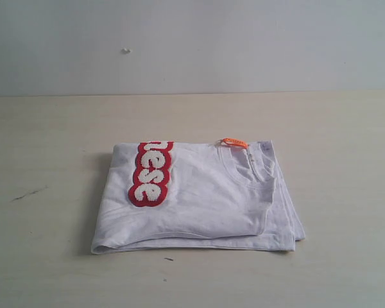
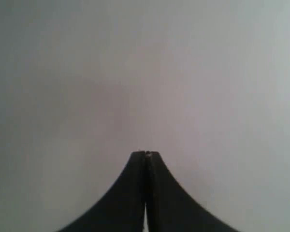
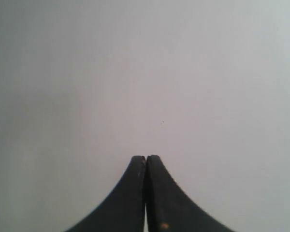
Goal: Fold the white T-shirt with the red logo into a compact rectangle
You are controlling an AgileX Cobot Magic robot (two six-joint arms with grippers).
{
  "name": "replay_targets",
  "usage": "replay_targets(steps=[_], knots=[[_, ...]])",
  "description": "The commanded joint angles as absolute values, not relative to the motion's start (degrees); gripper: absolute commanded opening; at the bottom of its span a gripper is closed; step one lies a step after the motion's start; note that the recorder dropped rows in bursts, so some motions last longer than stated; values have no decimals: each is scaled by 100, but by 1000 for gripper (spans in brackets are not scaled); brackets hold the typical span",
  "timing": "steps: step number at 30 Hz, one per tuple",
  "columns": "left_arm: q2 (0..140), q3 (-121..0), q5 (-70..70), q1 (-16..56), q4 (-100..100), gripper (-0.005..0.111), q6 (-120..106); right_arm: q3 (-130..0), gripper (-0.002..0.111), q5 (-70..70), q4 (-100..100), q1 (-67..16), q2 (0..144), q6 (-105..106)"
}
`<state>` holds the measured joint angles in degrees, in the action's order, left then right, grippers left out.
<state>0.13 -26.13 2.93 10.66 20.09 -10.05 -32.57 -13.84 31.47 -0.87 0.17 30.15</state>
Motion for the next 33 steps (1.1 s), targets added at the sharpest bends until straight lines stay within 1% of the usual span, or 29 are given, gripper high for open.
replay_targets(steps=[1, 33], knots=[[0, -2610, 288, 744, 2002, 0, -1014, -3240, 0, -1400, 3104, -104, 0, 3036], [0, -2599, 394, 748, 1864, 0, -1023, -3240, 0, -1400, 3154, -104, 0, 2925]])
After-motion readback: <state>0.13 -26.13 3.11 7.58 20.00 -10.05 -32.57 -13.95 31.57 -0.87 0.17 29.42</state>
